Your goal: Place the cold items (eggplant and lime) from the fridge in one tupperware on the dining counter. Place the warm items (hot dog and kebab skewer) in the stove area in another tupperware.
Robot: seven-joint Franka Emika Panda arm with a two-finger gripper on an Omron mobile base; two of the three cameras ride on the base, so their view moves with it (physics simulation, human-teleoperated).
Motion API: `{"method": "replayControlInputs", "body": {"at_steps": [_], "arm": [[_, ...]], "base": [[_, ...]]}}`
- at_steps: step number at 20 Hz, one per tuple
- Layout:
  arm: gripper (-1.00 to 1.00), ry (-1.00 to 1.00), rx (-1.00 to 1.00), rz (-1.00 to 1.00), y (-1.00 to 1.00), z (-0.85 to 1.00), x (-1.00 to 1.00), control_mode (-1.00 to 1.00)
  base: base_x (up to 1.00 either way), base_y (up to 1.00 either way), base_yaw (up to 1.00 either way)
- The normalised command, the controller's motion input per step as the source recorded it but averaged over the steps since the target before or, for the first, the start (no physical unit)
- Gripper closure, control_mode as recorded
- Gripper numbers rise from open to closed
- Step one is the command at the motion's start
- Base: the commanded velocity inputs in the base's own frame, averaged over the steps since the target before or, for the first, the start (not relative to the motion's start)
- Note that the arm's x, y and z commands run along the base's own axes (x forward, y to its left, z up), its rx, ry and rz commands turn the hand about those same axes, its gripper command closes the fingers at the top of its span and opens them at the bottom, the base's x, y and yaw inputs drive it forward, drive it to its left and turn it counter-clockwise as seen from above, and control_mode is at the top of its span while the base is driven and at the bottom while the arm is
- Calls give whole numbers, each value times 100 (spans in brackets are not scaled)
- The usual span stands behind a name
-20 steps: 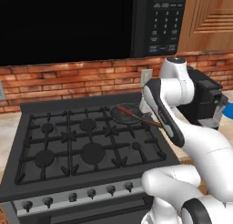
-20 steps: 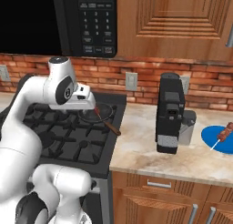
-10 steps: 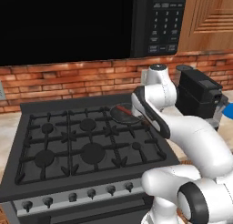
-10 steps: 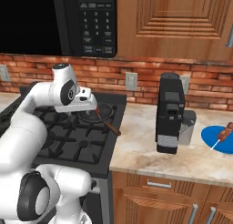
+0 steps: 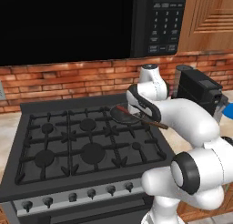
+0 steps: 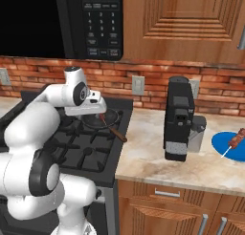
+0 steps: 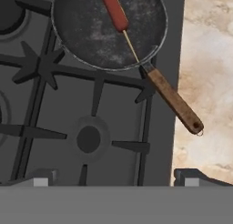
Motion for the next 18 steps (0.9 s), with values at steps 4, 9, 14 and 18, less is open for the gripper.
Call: {"method": "replayControlInputs", "body": {"at_steps": [4,9,14,18], "arm": [[-100,-1,-8,0,2,-30,31,-100],[-100,0,-2,0,0,-22,31,-100],[-100,0,0,0,0,-17,36,-100],[-100,0,0,0,0,-22,36,-100]], "base": [[0,0,0],[0,0,0],[0,0,0],[0,0,0]]}}
